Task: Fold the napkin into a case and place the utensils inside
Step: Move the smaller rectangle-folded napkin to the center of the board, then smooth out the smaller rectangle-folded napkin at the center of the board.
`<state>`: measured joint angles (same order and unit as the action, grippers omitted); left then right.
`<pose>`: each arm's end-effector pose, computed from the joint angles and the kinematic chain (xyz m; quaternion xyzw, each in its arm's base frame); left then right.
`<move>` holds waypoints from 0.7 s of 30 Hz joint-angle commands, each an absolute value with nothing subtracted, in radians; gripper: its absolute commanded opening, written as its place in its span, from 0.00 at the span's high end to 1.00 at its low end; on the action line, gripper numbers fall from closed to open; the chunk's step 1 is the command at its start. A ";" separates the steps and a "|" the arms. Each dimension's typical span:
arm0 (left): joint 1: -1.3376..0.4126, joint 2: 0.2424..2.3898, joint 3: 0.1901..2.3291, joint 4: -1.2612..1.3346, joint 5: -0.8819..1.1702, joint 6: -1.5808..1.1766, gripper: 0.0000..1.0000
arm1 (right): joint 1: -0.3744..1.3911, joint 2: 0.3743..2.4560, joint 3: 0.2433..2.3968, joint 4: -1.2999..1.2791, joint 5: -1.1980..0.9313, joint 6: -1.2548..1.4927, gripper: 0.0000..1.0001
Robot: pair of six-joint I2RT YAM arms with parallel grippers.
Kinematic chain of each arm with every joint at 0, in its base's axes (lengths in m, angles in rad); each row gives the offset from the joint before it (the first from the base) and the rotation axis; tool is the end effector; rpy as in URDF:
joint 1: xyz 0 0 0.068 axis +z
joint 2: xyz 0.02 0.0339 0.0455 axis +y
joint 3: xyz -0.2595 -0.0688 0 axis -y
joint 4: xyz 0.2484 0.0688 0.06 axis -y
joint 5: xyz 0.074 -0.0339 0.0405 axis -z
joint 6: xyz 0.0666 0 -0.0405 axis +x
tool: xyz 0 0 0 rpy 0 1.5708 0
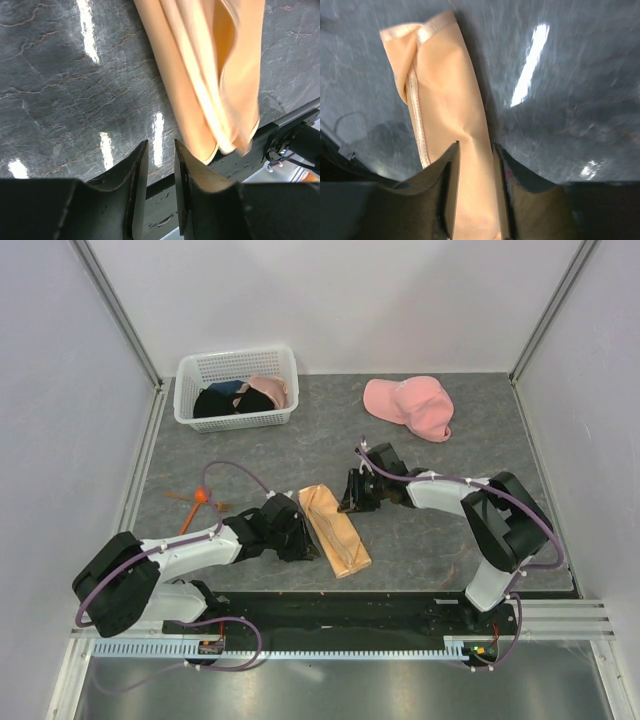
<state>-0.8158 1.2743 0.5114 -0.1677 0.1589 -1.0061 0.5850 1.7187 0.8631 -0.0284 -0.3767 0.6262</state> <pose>0.1627 -0.1883 0.1213 -0.0650 0.9443 -0.2940 0.1328 0.2805 0.2151 0.1169 -0.0440 0.9261 0.3332 0.1716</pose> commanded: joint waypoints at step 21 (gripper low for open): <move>-0.813 1.250 0.434 -0.009 0.124 -1.253 0.72 | 0.937 1.531 0.963 -0.440 -0.006 0.334 0.53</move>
<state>-0.8154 1.2606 0.4446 -0.0486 0.1814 -1.1782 0.9142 1.4864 0.9443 -0.4313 -0.0586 0.3676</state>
